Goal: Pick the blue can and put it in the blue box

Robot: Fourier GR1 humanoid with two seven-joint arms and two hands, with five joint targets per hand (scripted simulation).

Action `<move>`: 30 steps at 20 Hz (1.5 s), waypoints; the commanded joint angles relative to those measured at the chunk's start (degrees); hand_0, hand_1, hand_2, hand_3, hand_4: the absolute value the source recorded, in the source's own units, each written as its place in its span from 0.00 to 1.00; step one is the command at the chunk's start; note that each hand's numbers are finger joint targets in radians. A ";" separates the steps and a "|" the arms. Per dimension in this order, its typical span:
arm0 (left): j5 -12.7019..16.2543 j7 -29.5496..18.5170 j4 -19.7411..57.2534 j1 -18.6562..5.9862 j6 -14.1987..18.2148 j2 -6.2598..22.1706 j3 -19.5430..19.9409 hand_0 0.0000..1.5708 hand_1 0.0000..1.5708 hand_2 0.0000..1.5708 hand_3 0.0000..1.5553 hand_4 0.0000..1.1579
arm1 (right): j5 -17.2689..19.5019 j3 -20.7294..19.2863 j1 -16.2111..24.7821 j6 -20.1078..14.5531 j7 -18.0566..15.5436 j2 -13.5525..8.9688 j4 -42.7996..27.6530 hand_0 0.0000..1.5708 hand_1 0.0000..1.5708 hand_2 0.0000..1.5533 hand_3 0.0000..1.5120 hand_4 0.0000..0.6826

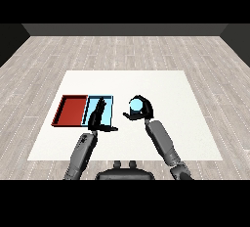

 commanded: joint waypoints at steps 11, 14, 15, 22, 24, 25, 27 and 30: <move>5.88 -2.97 12.64 -7.94 11.24 -0.13 -11.67 0.00 0.00 0.00 0.00 0.00 | -2.01 6.93 -0.32 -3.88 -1.87 0.23 -0.52 0.89 0.89 0.93 0.93 0.97; 5.40 -0.86 11.28 -6.62 10.52 -0.13 -12.27 0.00 0.00 0.00 0.00 0.00 | -0.50 6.45 1.12 -3.91 -1.65 0.23 -2.19 0.89 0.89 0.93 0.93 0.98; 4.75 0.24 11.06 -7.24 11.20 -0.13 -12.70 0.00 0.00 0.00 0.00 0.00 | -1.25 3.41 -0.74 0.75 -0.32 0.23 -0.84 0.89 0.89 0.93 0.93 0.98; 9.19 -4.92 17.56 -10.45 14.07 -0.13 -16.61 0.00 0.00 0.00 0.00 0.00 | -1.77 3.91 -1.80 1.52 -1.07 0.23 -0.04 0.89 0.89 0.94 0.94 1.00; 6.81 0.39 11.21 -6.73 9.34 1.58 -12.85 0.00 0.00 0.00 0.00 0.00 | -5.19 11.23 -3.54 -6.81 -2.31 0.23 0.12 0.89 0.89 0.93 0.93 0.99; 10.36 -3.87 22.86 -15.90 11.14 -0.11 -12.81 0.00 0.00 0.00 0.00 0.00 | -4.52 8.51 -2.68 -2.84 -1.94 0.23 -0.59 0.89 0.89 0.93 0.93 0.98; 10.63 -4.41 18.91 -12.39 11.99 -0.12 -14.79 0.00 0.00 0.00 0.00 0.00 | -2.25 9.01 -4.58 -4.12 -2.54 0.23 1.93 0.89 0.89 0.92 0.93 0.96; 11.53 -3.01 17.47 -12.57 13.68 -0.13 -17.08 0.00 0.00 0.00 0.00 0.00 | -2.89 11.89 -1.82 -4.98 -0.06 0.23 -3.48 0.89 0.89 0.92 0.92 0.95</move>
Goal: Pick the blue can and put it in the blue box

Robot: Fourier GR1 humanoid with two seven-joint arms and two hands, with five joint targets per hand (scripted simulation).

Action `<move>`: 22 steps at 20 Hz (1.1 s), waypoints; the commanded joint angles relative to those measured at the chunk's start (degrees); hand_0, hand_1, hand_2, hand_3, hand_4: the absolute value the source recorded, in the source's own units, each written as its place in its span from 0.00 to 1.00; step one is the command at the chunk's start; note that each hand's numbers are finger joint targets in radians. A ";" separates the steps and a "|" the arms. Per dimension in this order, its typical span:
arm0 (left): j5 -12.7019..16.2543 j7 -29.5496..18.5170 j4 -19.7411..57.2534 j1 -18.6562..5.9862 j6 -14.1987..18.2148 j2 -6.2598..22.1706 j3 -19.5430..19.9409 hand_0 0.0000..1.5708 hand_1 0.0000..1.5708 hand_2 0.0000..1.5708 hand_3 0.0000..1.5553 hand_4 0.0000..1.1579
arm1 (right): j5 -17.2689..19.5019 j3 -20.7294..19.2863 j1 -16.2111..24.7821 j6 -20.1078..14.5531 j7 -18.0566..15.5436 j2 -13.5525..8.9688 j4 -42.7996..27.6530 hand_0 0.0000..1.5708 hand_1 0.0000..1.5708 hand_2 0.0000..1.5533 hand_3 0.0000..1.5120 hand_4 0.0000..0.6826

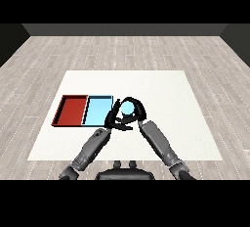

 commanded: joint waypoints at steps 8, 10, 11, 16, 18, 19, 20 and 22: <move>4.34 -1.09 2.28 -3.65 5.20 -0.10 -6.03 0.00 0.00 0.00 0.00 0.00 | -1.11 8.62 -0.21 -6.83 2.64 0.03 -3.20 0.90 0.90 0.93 0.93 0.90; 3.84 -2.99 4.56 -3.69 2.83 -0.10 -4.66 0.00 0.00 0.00 0.00 0.00 | 0.26 6.07 -1.08 -4.43 2.49 0.03 -1.13 0.90 0.90 0.93 0.92 0.92; 7.12 -6.09 6.27 -5.08 2.30 -0.10 -6.14 0.00 0.00 0.00 0.00 0.00 | -1.59 10.04 -2.89 -8.54 0.23 0.03 1.10 0.89 0.89 0.93 0.92 0.90; -4.08 -1.57 7.34 -7.30 10.05 0.13 -5.52 0.17 0.17 0.33 0.00 0.49 | -1.84 9.92 -4.35 -6.43 1.66 0.01 0.43 0.81 0.81 0.91 0.92 0.90; -6.21 5.66 1.52 -6.48 13.47 0.69 -7.13 0.26 0.26 0.36 0.19 0.49 | -1.39 11.61 -0.38 -7.10 -0.40 0.00 -2.02 0.90 0.90 0.93 0.92 0.88; -7.25 0.94 6.25 -6.73 12.86 -0.02 -6.51 0.29 0.29 0.36 0.26 0.24 | -0.91 9.90 0.10 -3.77 0.43 -0.01 -2.09 0.92 0.92 0.94 0.92 0.87; -3.95 -0.76 7.02 -6.71 14.69 -0.03 -10.32 0.20 0.20 0.31 0.21 0.16 | -5.10 12.53 -4.90 -7.52 0.45 -0.02 1.59 0.93 0.93 0.94 0.92 0.87; -9.32 -0.04 9.86 -9.14 12.58 0.90 -6.45 0.25 0.25 0.37 0.06 0.11 | -6.07 12.11 -4.51 -6.08 -1.89 -0.03 3.73 0.94 0.94 0.95 0.93 0.88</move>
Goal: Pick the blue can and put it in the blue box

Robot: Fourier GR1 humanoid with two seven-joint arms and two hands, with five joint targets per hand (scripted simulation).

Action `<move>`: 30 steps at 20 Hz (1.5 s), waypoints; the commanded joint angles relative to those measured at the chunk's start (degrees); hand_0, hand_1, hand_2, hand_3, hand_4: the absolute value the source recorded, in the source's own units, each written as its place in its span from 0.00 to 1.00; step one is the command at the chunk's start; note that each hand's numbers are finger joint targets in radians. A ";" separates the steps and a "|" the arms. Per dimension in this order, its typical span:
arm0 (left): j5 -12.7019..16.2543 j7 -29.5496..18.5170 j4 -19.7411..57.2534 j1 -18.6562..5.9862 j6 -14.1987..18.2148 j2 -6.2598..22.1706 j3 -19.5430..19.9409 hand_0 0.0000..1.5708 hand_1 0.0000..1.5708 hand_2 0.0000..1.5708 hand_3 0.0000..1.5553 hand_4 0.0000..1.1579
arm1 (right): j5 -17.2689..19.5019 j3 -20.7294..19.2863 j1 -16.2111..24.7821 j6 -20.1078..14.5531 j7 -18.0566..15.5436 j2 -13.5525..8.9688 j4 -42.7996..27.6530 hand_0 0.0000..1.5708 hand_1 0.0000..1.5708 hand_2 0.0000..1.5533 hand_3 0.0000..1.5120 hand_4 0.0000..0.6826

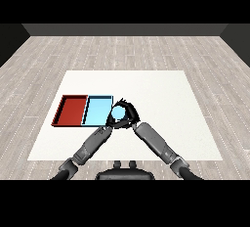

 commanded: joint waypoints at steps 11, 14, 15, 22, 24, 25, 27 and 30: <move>0.68 0.20 -3.08 1.96 6.93 -2.02 -1.86 0.49 0.49 0.52 0.44 0.58 | -6.83 6.67 -3.72 -4.35 -1.14 1.18 0.36 0.91 0.91 0.93 0.92 0.89; 1.62 -2.44 -1.84 1.70 5.45 -2.04 -0.44 0.37 0.37 0.45 0.32 0.57 | -6.25 6.61 -0.55 -4.18 -2.20 1.17 -1.21 0.92 0.92 0.94 0.92 0.87; 0.04 2.77 -3.31 -0.46 2.81 -0.22 2.77 0.40 0.40 0.46 0.33 0.57 | -8.02 5.21 -4.13 -1.70 -4.81 1.17 5.66 0.91 0.91 0.94 0.92 0.87; 6.32 -3.54 0.17 1.19 -1.92 -2.08 3.76 0.91 0.91 0.86 0.64 0.59 | -11.09 1.17 -2.37 0.71 -1.62 1.19 0.19 0.81 0.81 0.88 0.88 0.61; 7.59 3.72 -1.04 -0.77 4.85 -2.10 -1.60 1.00 1.00 0.98 0.95 0.66 | -9.74 -1.09 -2.18 2.62 0.42 1.20 0.07 0.69 0.69 0.72 0.53 0.00; 6.80 -0.77 0.23 1.99 0.27 -2.10 2.63 1.00 1.00 0.97 0.93 0.95 | -5.75 2.17 5.56 1.71 -0.59 1.20 -3.68 0.34 0.34 0.35 0.00 0.00; 6.99 -1.11 0.77 1.78 0.04 -2.11 2.75 1.00 1.00 0.97 0.93 0.95 | -6.36 -0.59 1.04 1.79 1.25 1.21 -1.95 0.00 0.00 0.00 0.00 0.00; 5.22 -0.73 -0.31 2.97 -0.62 -2.14 3.44 1.00 1.00 0.97 0.93 0.95 | -6.14 -0.84 1.20 2.03 1.40 1.23 -2.11 0.00 0.00 0.00 0.00 0.00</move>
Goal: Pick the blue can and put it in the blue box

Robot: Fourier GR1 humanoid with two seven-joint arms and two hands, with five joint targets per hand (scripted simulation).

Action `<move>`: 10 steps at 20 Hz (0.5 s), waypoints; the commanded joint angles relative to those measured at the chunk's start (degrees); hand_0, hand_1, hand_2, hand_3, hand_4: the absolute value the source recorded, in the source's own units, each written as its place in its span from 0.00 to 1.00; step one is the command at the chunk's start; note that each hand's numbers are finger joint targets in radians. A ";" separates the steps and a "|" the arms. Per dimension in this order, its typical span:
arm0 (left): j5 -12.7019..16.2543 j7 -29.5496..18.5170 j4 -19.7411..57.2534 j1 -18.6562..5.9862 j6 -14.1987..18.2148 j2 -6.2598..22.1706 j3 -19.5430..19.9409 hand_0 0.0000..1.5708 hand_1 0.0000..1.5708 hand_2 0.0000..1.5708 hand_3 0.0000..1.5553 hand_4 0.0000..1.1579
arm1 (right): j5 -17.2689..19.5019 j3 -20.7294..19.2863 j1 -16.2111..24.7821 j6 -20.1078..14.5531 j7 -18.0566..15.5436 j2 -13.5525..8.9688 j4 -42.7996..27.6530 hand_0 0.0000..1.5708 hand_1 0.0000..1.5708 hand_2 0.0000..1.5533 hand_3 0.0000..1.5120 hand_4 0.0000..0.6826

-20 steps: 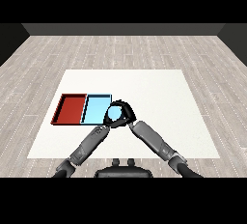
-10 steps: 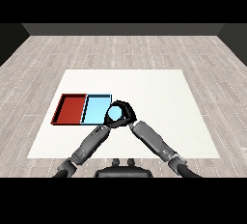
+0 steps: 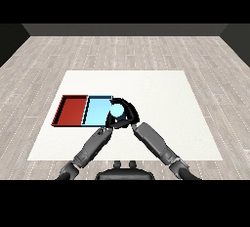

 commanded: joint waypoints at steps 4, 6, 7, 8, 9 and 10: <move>-1.63 0.41 0.06 -0.39 -1.40 0.37 2.94 1.00 1.00 0.98 0.95 0.98 | -1.39 -1.76 -0.49 3.29 -3.71 0.47 3.82 0.00 0.00 0.00 0.00 0.00; 1.79 -0.50 3.40 -3.41 2.78 -0.62 -2.09 1.00 1.00 0.99 0.96 0.98 | 0.32 -2.51 0.03 2.51 0.09 0.48 1.09 0.00 0.00 0.00 0.00 0.00; -1.35 0.67 0.60 -0.42 -0.29 -0.12 2.27 1.00 1.00 1.00 0.96 0.99 | 0.88 -4.31 4.90 5.12 1.20 -2.73 -5.18 0.00 0.00 0.00 0.00 0.00; -1.32 2.31 -0.11 -2.00 1.68 -0.62 0.13 1.00 1.00 1.00 0.96 0.98 | 1.80 -0.84 3.85 -0.32 2.42 0.46 -4.25 0.00 0.00 0.00 0.00 0.00; -2.66 -1.48 -1.32 3.37 -1.40 1.19 1.80 1.00 1.00 1.00 0.97 0.98 | 1.81 -5.28 2.62 3.38 4.16 -0.16 -4.61 0.00 0.00 0.00 0.00 0.00; 2.48 -4.24 5.76 -1.61 2.17 -0.61 -1.90 1.00 1.00 1.00 0.97 0.98 | 2.46 -4.60 4.55 3.38 3.77 0.46 -6.00 0.00 0.00 0.00 0.00 0.00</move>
